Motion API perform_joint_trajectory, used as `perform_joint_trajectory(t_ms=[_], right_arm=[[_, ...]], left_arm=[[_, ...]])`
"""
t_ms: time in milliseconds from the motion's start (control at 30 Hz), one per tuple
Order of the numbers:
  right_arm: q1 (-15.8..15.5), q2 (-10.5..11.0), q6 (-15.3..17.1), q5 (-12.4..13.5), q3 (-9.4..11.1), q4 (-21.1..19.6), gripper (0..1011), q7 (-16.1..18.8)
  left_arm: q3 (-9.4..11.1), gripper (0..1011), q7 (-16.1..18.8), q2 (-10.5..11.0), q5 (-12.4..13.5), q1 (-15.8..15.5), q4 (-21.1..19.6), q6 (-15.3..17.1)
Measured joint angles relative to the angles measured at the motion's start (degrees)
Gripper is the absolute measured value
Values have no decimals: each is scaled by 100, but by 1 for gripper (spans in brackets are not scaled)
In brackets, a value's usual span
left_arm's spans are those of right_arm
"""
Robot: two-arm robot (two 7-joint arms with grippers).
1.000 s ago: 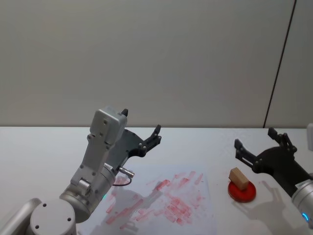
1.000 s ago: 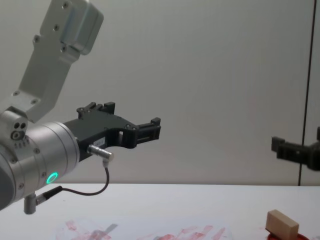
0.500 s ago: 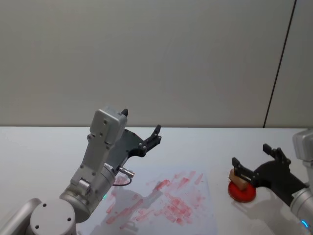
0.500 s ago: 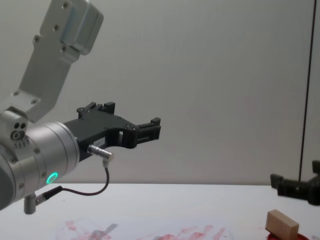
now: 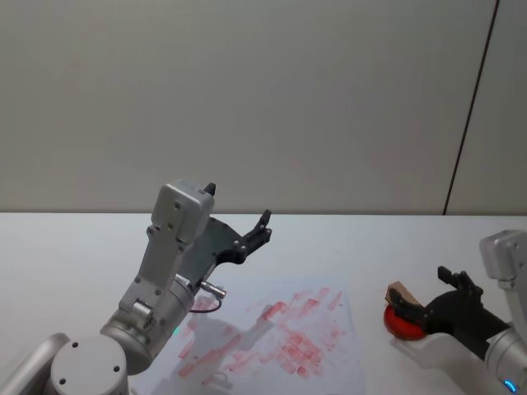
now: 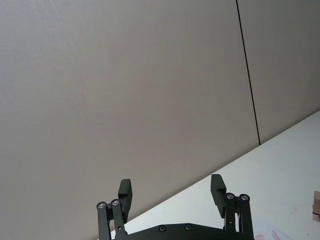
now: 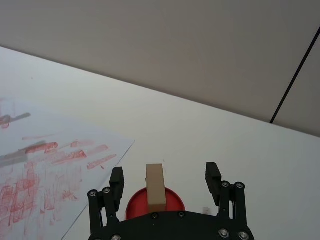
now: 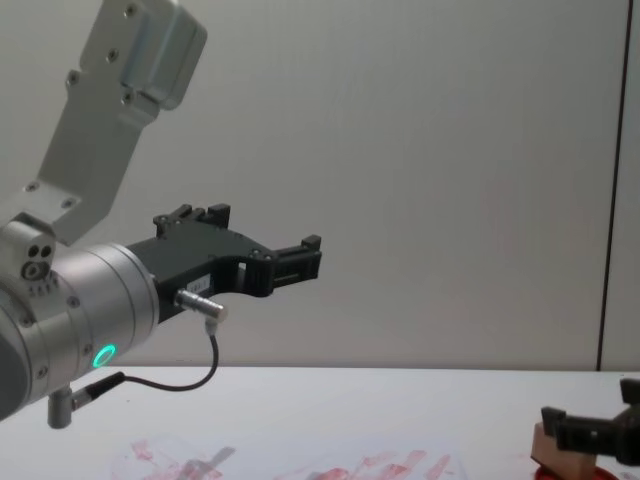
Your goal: Use the one hand to pick up the stamp and affix it onto the A4 paper.
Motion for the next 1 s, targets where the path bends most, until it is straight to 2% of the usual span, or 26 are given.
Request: perform_joint_trajectory(t_ms=[433, 600, 667, 700, 767, 867, 933, 1000], right_arm=[[208, -102, 222, 80, -27, 375, 994, 228], [262, -132, 262, 100, -35, 462, 902, 263], [288, -149, 280, 112, -41, 504, 814, 281], [306, -159, 295, 121, -45, 531, 814, 292], [323, -170, 307, 128, -48, 560, 731, 303], [354, -188, 319, 143, -53, 609, 675, 318], [377, -201, 328, 154, -56, 648, 589, 329], [399, -212, 333, 165, -58, 680, 548, 335]], left_arm=[[0, 1002, 0, 0, 0, 0, 0, 0], [0, 1003, 0, 0, 0, 0, 0, 0], [0, 1002, 0, 0, 0, 0, 0, 0], [0, 1003, 0, 0, 0, 0, 0, 0], [0, 1002, 0, 0, 0, 0, 0, 0], [0, 1002, 0, 0, 0, 0, 0, 0], [0, 1002, 0, 0, 0, 0, 0, 0], [0, 1003, 0, 0, 0, 0, 0, 0]])
